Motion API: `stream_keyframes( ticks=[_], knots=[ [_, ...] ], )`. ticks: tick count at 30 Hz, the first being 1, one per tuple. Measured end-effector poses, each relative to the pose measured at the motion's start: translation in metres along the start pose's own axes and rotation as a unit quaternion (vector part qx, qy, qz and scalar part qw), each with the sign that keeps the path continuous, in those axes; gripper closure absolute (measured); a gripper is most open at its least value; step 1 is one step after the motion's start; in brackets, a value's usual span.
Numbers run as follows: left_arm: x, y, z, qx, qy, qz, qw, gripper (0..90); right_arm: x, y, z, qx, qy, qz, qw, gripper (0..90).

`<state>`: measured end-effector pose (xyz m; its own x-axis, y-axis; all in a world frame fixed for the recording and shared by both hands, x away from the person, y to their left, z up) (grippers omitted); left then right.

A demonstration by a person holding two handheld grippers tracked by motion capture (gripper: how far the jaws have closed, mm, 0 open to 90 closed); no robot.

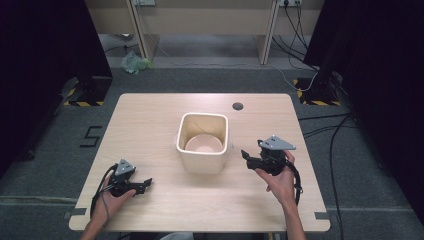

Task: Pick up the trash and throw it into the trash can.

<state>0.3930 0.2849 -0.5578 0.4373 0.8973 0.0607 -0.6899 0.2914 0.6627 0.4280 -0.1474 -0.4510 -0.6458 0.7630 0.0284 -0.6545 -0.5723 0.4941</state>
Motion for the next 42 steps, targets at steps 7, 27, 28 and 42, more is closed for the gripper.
stream_keyframes(
  ticks=[7,27,28,42],
  knots=[
    [0.0,0.0,0.0,0.0,0.0,0.0,1.0,14.9,-0.006,0.001,-0.017,0.018,-0.009,-0.006,0.9998,28.2],
    [0.0,0.0,0.0,0.0,0.0,0.0,1.0,14.9,-0.018,0.009,-0.062,0.056,-0.042,-0.021,0.9973,27.7],
    [0.0,0.0,0.0,0.0,0.0,0.0,1.0,14.9,-0.018,0.008,-0.064,0.058,-0.043,-0.021,0.9972,27.7],
    [0.0,0.0,0.0,0.0,0.0,0.0,1.0,14.9,-0.019,0.006,-0.092,0.091,-0.048,-0.033,0.9941,26.5]
  ],
)
Point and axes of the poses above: each handheld gripper's, and its own axes: y roughly backward along the jaws, z roughly out of its top, x roughly to its left, the point moved 5 cm from there along -y, roughly forward along the jaws, and after that the axes turned 7 degrees about z, right-handed, at the moved point
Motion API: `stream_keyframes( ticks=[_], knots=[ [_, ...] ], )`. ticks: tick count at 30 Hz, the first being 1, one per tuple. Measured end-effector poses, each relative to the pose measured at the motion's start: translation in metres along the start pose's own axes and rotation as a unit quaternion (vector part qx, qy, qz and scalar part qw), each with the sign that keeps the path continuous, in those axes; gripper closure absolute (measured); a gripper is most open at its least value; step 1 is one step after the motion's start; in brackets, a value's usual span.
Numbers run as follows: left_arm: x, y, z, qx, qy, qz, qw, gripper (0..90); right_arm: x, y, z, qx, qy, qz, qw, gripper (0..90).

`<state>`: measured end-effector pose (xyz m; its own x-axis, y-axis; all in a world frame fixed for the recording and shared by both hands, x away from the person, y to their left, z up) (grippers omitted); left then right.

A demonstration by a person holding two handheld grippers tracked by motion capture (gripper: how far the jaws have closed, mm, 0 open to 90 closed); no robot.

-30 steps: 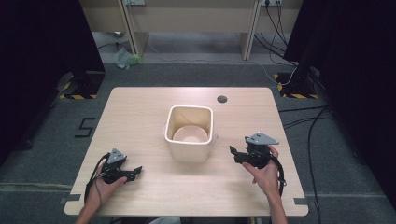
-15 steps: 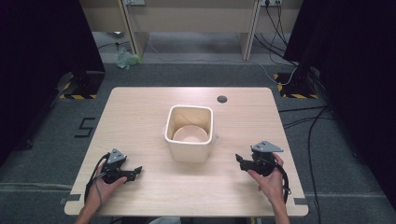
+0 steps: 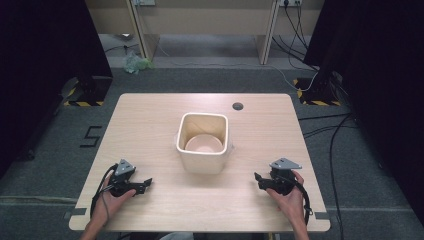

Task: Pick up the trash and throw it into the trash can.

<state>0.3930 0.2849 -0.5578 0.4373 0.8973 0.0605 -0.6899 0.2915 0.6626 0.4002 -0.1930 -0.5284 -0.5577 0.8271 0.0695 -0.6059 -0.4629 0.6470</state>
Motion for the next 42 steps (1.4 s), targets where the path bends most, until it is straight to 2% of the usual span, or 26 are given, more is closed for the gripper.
stream_keyframes(
  ticks=[8,19,34,42],
  knots=[
    [0.0,0.0,0.0,0.0,0.0,0.0,1.0,14.9,-0.001,-0.002,-0.011,0.014,-0.005,-0.002,0.9999,25.9],
    [0.0,0.0,0.0,0.0,0.0,0.0,1.0,14.9,0.0,0.0,-0.023,0.017,-0.016,0.001,0.9997,25.7],
    [0.0,0.0,0.0,0.0,0.0,0.0,1.0,14.9,0.002,0.003,-0.03,0.017,-0.02,-0.002,0.9997,24.9],
    [0.0,0.0,0.0,0.0,0.0,0.0,1.0,14.9,0.005,0.005,-0.033,0.016,-0.014,-0.008,0.9997,24.6]
  ],
)
Point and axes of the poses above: each handheld gripper's, and its own axes: y roughly backward along the jaws, z roughly out of its top, x roughly to its left, the point moved 5 cm from there along -y, roughly forward along the jaws, and after that the axes turned 7 degrees about z, right-handed, at the moved point
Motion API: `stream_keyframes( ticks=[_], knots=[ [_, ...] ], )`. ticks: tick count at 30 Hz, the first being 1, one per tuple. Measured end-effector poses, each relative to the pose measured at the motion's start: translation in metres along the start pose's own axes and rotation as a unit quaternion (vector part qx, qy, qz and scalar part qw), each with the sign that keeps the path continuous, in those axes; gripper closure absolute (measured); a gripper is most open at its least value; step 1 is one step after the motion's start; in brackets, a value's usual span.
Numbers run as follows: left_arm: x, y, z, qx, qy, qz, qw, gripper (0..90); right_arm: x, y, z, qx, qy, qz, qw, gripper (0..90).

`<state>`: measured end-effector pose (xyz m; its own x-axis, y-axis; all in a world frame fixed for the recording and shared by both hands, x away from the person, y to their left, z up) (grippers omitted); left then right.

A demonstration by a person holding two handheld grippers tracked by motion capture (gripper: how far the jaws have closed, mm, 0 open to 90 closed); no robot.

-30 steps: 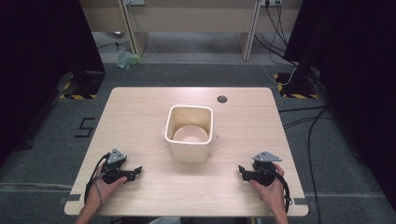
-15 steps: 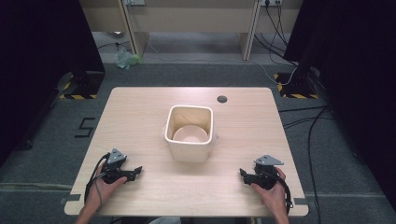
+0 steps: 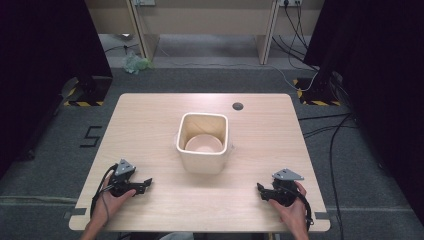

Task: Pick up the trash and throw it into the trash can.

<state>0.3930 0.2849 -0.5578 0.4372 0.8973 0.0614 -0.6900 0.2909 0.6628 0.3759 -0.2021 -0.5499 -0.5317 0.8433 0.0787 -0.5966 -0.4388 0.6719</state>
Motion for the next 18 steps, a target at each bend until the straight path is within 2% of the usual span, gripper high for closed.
stream_keyframes(
  ticks=[18],
  knots=[
    [-0.0001,0.0,0.0,0.0,0.0,0.0,1.0,14.9,0.0053,0.0069,-0.0072,0.002,-0.001,-0.002,1.0,22.9]
  ],
)
Point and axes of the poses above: each handheld gripper's, and its own axes: y roughly backward along the jaws, z roughly out of its top, x roughly to its left, the point moved 5 cm from there along -y, roughly forward along the jaws, and after that the axes turned 7 degrees about z, right-handed, at the moved point
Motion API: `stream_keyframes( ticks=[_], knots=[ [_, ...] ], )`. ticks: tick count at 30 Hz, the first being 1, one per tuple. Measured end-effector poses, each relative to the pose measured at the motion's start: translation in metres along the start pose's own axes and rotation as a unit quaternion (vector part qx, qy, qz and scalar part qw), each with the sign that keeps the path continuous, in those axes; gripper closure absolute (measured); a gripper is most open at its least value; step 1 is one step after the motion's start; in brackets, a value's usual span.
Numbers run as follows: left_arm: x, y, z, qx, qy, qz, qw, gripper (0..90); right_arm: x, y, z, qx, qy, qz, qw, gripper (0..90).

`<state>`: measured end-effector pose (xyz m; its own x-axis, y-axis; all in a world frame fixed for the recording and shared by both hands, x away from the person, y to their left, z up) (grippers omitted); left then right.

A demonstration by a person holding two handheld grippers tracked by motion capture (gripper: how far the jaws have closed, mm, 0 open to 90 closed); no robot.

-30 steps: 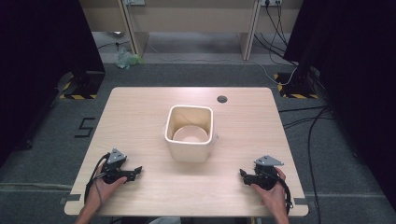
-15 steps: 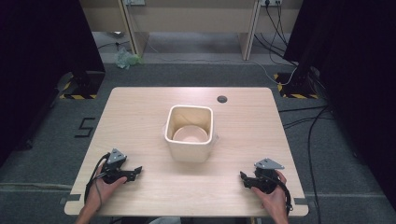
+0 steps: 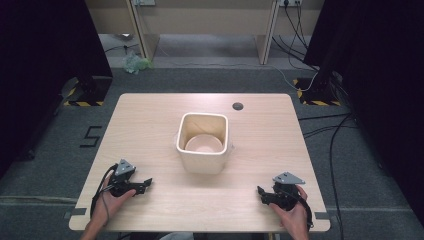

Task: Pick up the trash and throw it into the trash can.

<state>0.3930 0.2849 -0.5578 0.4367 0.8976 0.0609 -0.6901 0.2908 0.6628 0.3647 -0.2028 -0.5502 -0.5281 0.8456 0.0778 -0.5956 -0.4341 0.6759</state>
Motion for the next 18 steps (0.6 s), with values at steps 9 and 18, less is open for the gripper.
stream_keyframes(
  ticks=[9,18],
  knots=[
    [0.0,0.0,0.0,0.0,0.0,0.0,1.0,14.9,0.0031,0.004,-0.0045,0.002,0.002,-0.001,1.0,20.2],
    [0.0,0.0,0.0,0.0,0.0,0.0,1.0,14.9,0.0061,0.0024,-0.0044,0.008,-0.004,-0.002,1.0,15.0]
  ],
)
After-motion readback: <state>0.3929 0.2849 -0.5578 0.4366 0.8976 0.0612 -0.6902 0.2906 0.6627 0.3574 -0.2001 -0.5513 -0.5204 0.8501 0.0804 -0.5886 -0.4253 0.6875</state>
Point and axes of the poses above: each handheld gripper's, and its own axes: y roughly backward along the jaws, z roughly out of its top, x roughly to its left, the point moved 5 cm from there along -y, roughly forward along the jaws, and after that the axes turned 7 degrees about z, right-handed, at the moved point
